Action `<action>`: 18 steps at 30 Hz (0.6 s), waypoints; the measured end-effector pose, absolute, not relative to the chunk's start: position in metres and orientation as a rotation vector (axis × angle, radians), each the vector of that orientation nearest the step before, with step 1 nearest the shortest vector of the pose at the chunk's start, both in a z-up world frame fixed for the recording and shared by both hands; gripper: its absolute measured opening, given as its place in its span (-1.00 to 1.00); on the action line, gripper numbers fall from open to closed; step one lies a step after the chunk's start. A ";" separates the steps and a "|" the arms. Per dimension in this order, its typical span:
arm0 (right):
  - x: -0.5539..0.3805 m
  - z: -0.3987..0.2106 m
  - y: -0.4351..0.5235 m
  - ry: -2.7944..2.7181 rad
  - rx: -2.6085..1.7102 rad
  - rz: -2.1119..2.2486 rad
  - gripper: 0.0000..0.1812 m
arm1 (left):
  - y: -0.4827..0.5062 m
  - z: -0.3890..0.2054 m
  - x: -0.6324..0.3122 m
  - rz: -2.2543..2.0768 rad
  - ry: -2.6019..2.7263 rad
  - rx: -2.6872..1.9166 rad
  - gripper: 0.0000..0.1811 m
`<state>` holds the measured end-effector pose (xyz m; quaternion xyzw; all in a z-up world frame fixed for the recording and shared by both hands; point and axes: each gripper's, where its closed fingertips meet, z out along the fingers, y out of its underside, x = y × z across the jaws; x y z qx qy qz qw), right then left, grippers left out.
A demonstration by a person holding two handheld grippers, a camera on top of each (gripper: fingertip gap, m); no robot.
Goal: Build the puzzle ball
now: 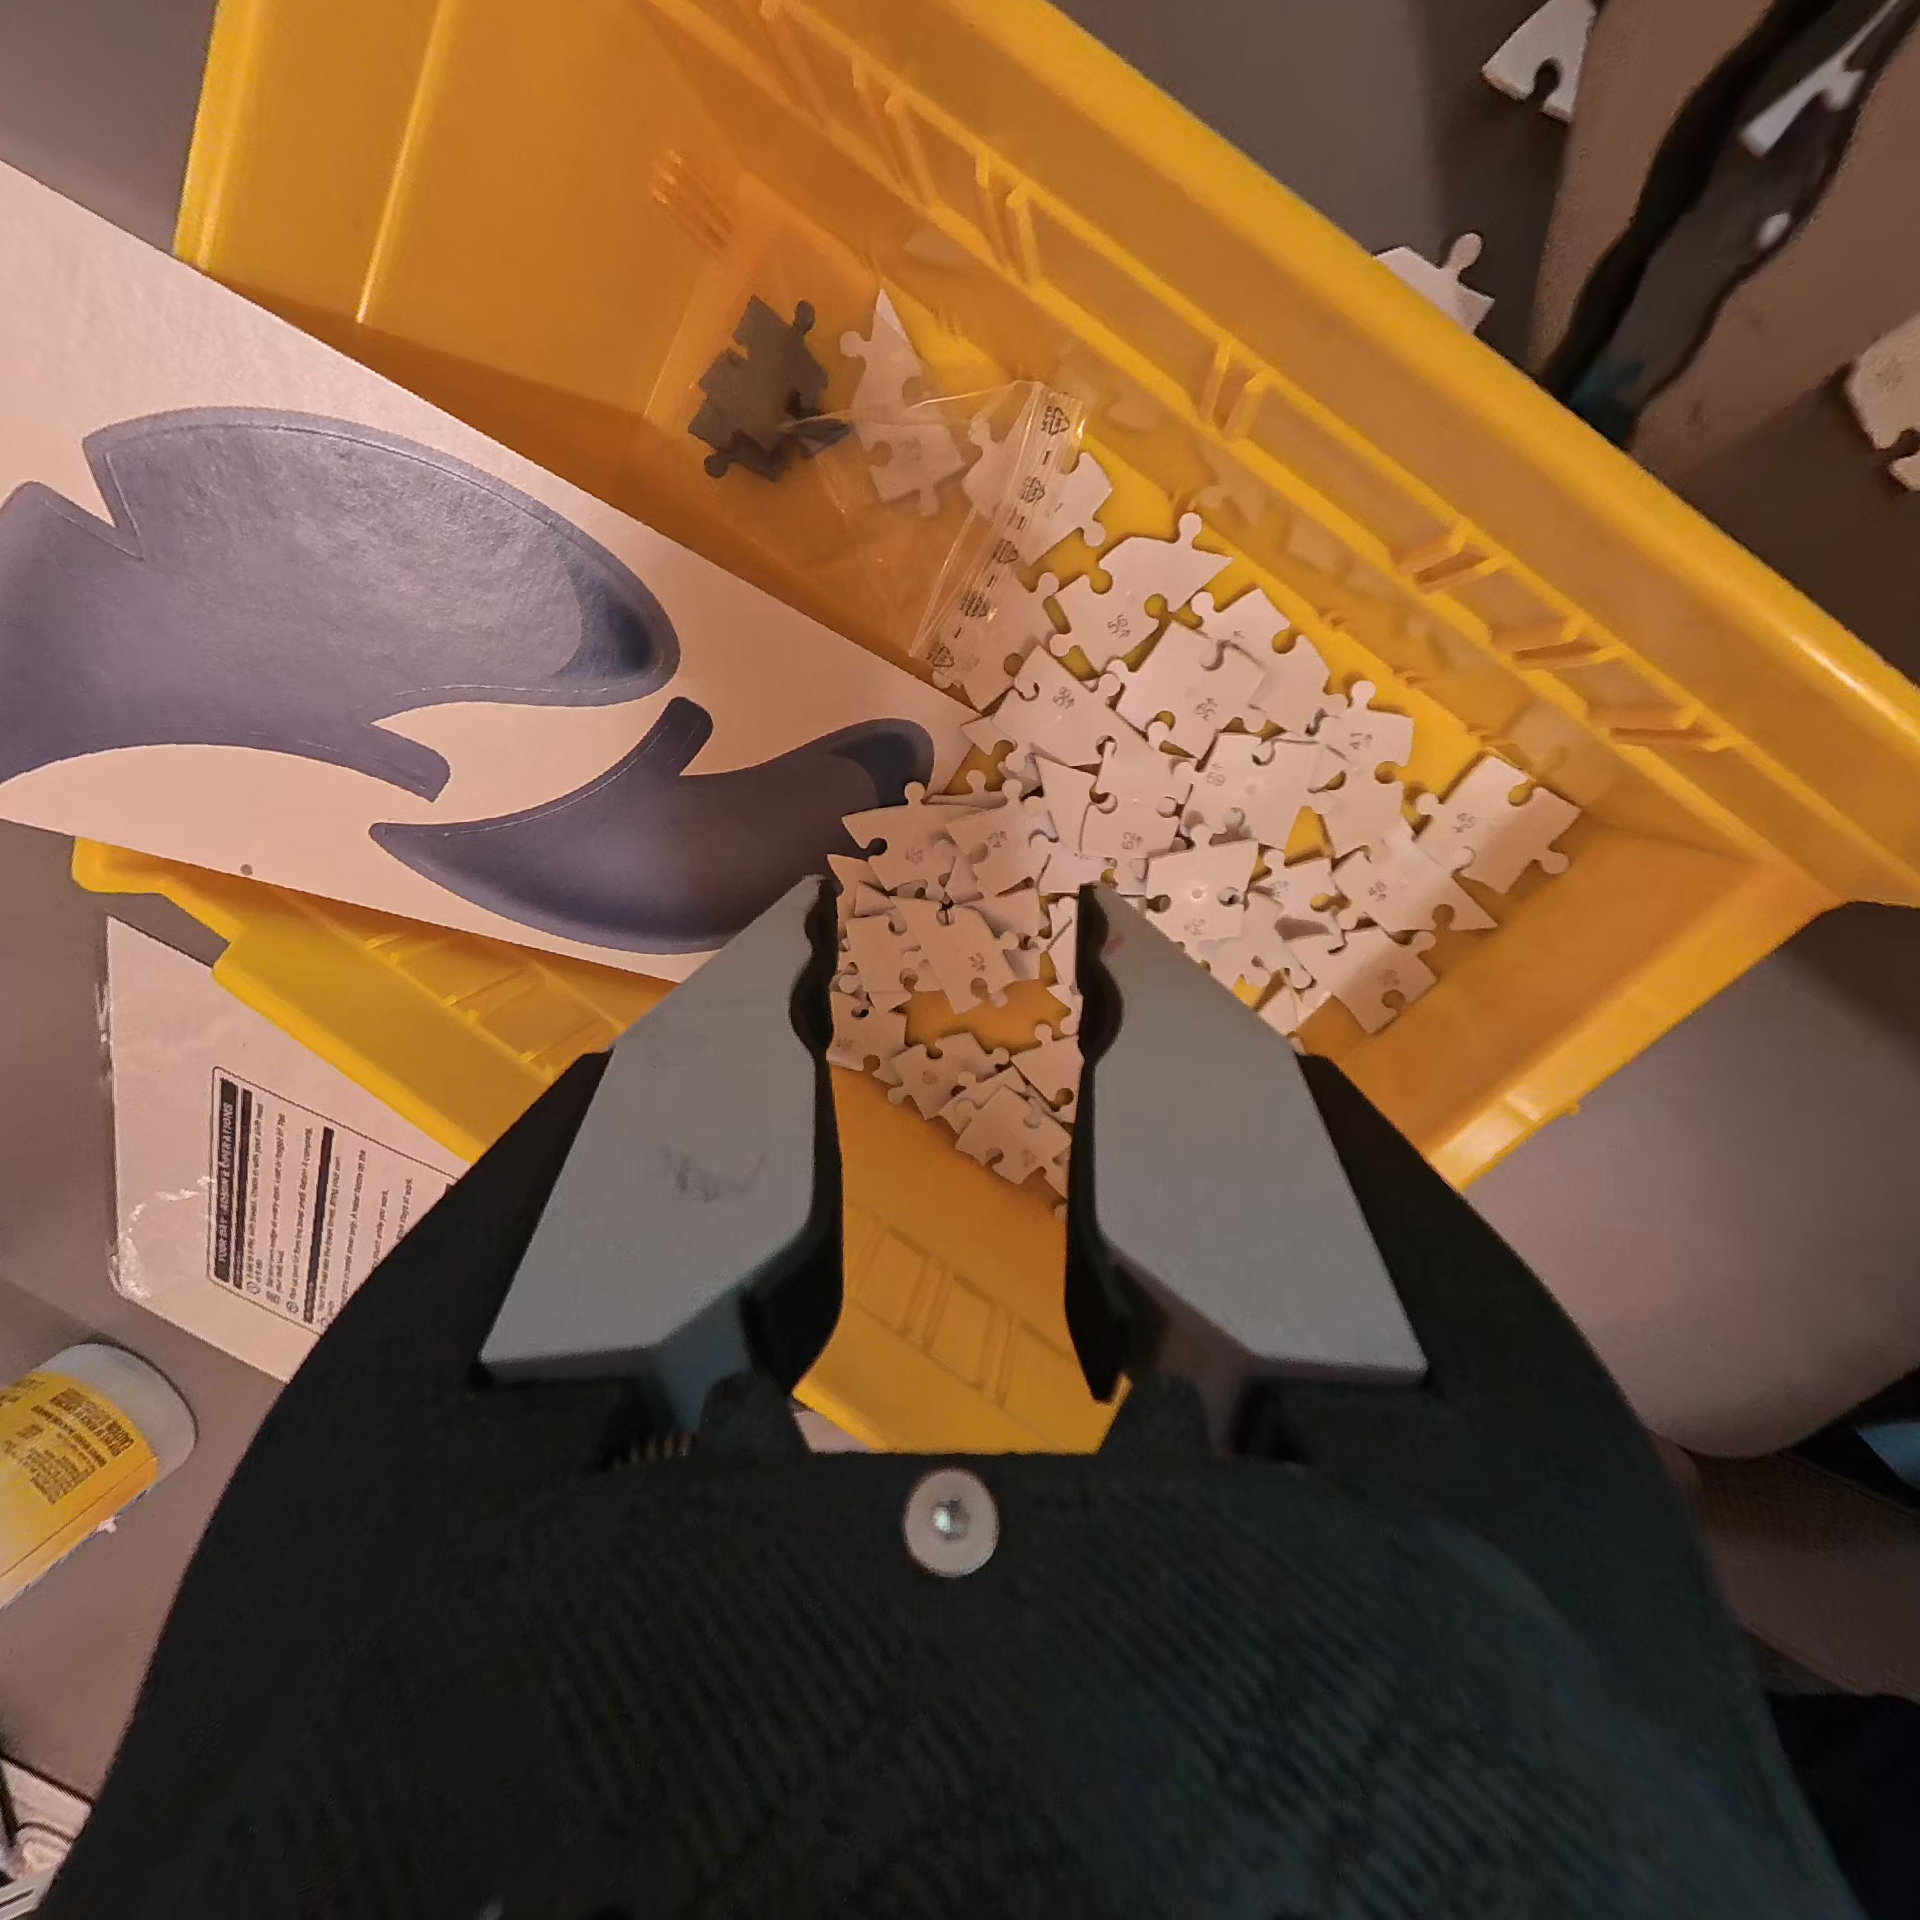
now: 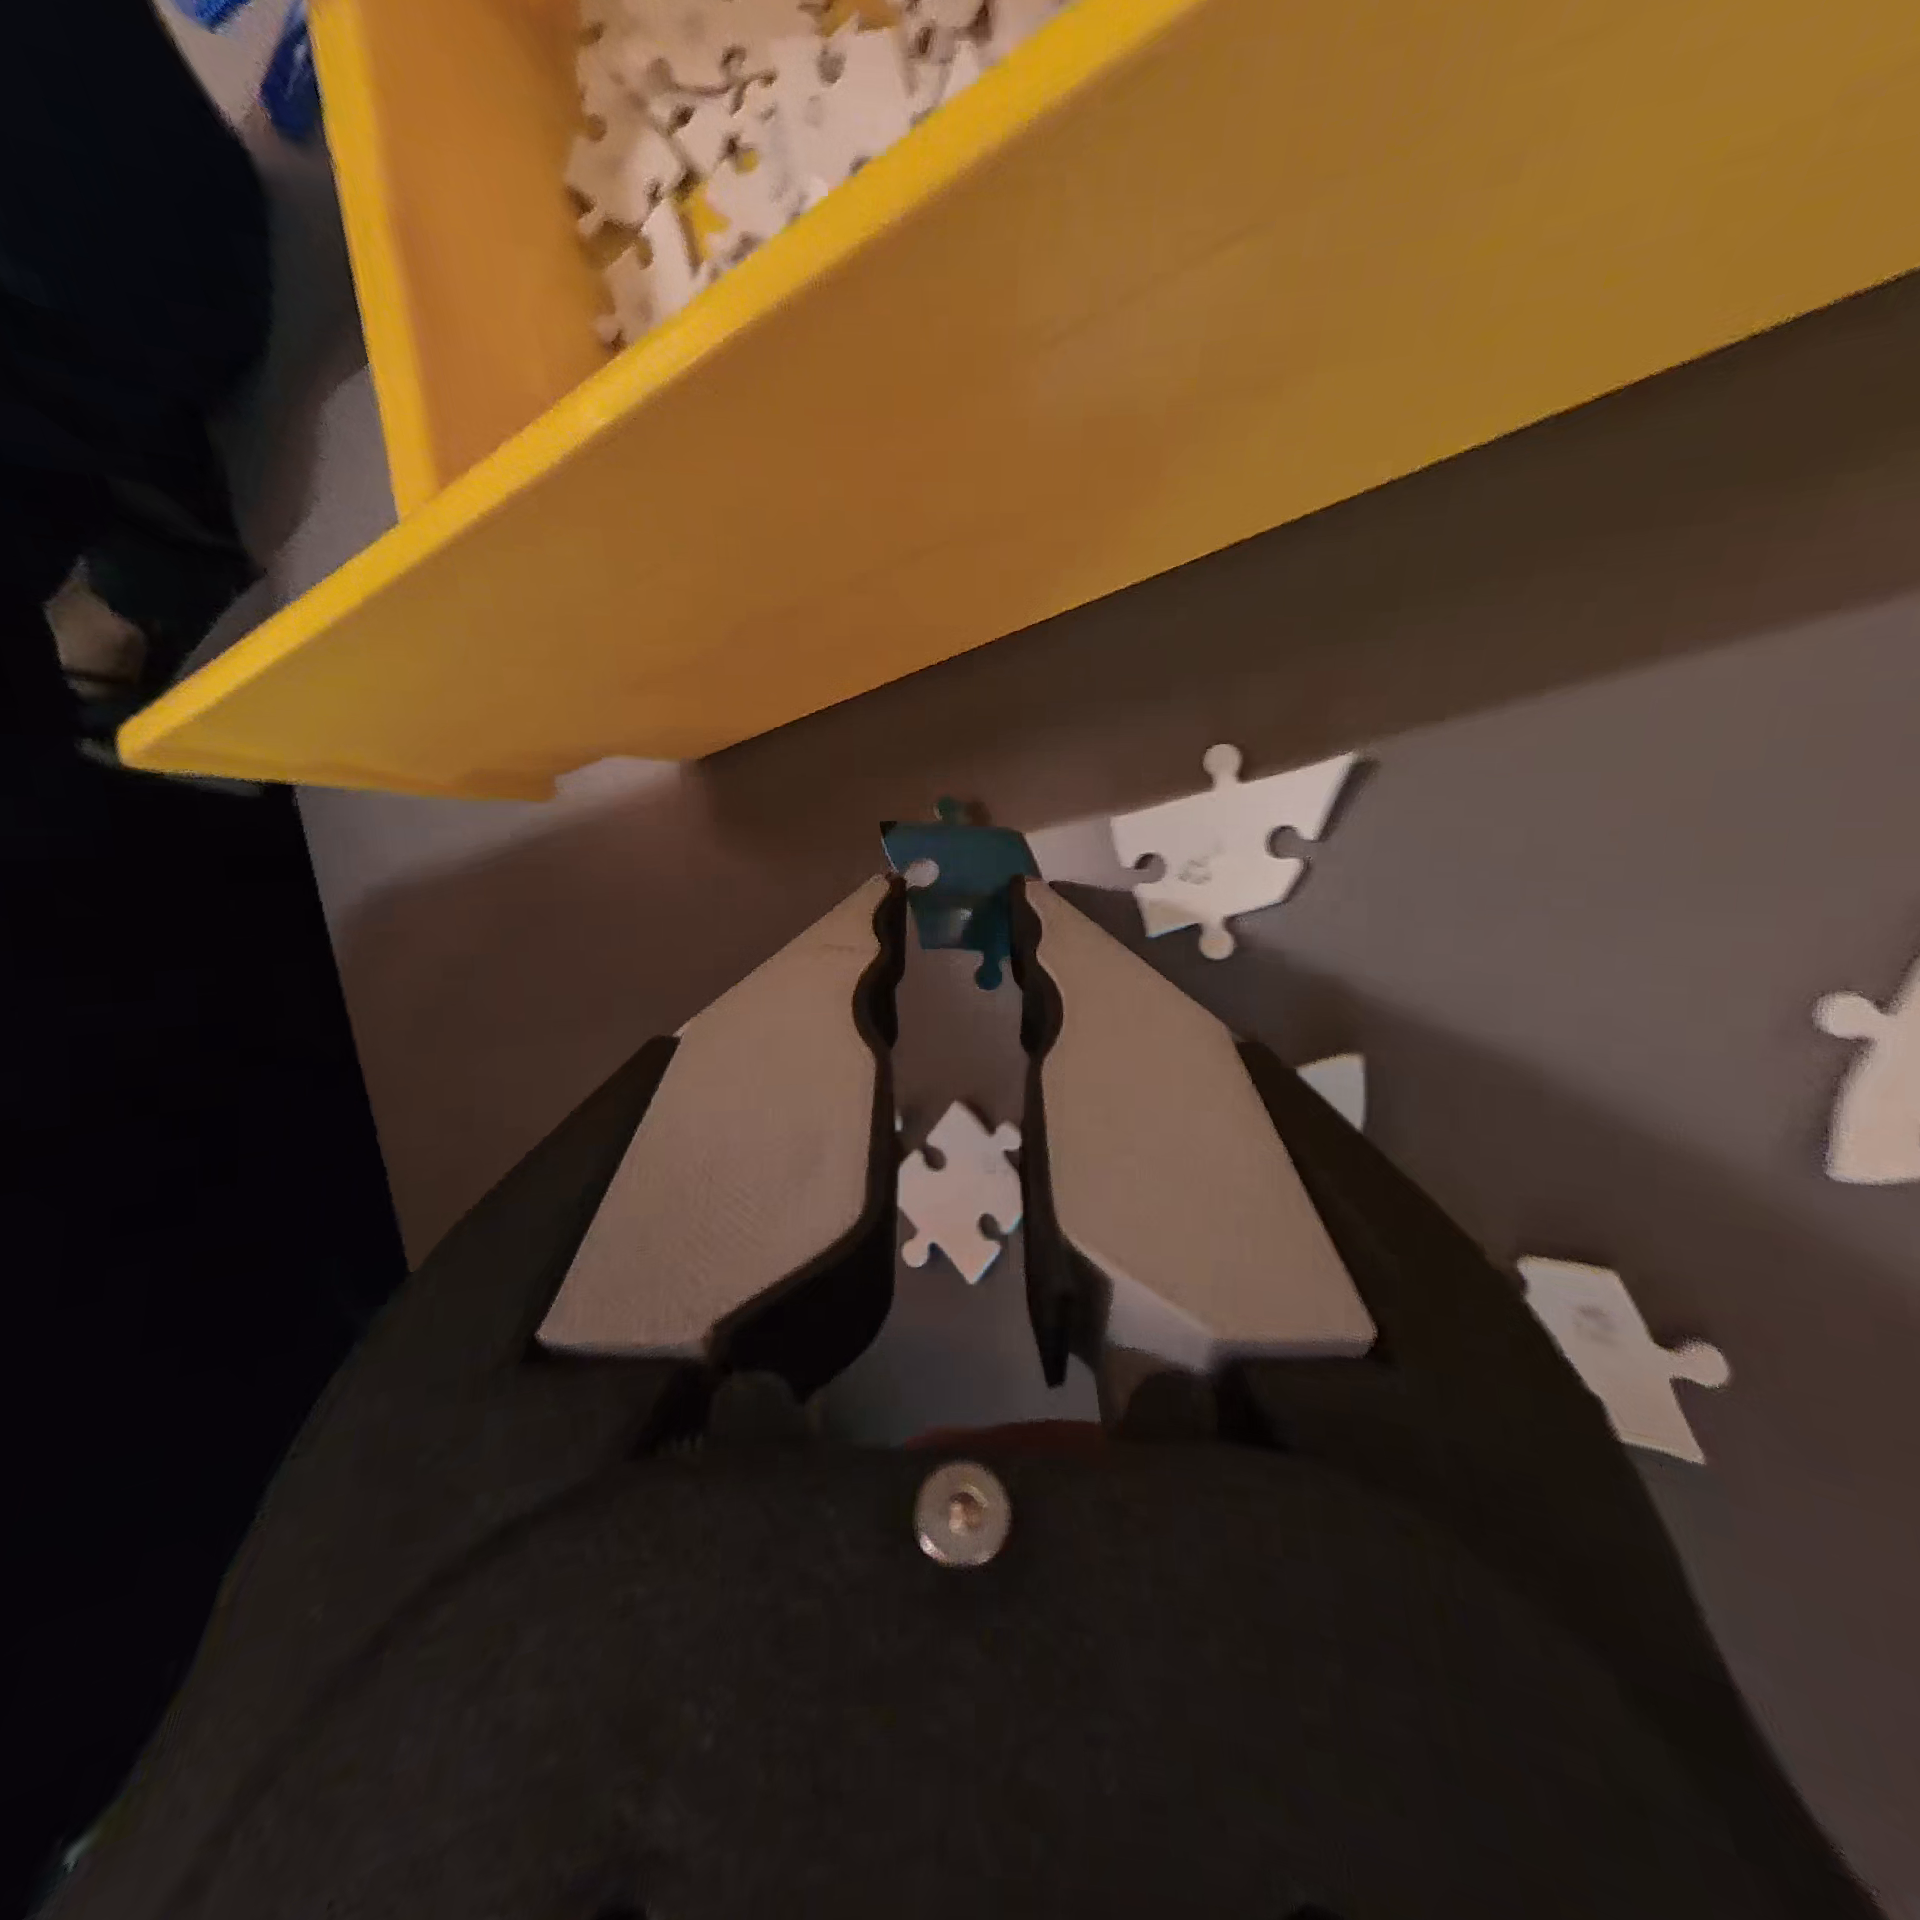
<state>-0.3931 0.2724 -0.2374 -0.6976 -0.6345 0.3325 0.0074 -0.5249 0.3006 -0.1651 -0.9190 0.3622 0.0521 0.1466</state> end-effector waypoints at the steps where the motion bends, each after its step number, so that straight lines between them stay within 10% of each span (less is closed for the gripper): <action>1: -0.394 -0.236 0.276 -1.958 -2.197 1.046 -0.82 | 0.301 -0.165 -0.525 0.150 1.045 -2.645 -0.52; 18: -0.385 -0.239 0.263 -1.799 -2.619 1.334 -0.85 | 0.301 -0.166 -0.524 0.152 1.049 -2.646 -0.52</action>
